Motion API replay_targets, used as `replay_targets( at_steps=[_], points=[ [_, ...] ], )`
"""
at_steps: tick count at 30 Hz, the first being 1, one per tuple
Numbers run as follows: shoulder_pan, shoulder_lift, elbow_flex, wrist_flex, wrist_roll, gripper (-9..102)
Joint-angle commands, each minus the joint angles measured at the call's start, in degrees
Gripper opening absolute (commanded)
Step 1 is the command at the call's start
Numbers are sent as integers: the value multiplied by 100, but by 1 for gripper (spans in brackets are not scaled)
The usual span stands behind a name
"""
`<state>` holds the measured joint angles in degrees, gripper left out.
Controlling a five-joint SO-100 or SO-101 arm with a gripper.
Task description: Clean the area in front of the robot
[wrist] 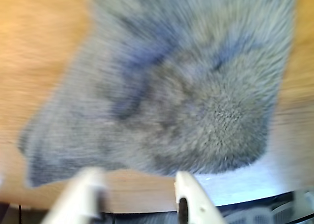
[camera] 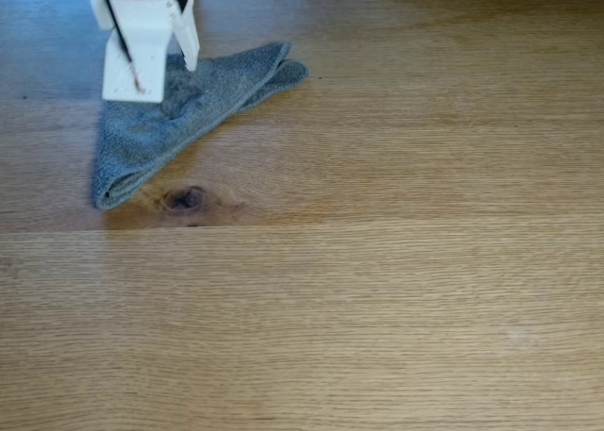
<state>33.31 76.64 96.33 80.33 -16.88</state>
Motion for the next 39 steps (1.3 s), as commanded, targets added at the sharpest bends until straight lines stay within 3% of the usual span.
replay_targets(
  at_steps=[1,11,19,28,33,39],
  points=[
    [-993,1731,176,-220,510,0],
    [-2804,4289,1424,-905,2408,0],
    [-3366,6732,3841,-2030,2795,0],
    [-3480,9844,6952,-2004,2681,0],
    [-3437,10907,8446,-2004,2514,0],
    [-3498,11276,9615,-1433,2663,0]
  ],
)
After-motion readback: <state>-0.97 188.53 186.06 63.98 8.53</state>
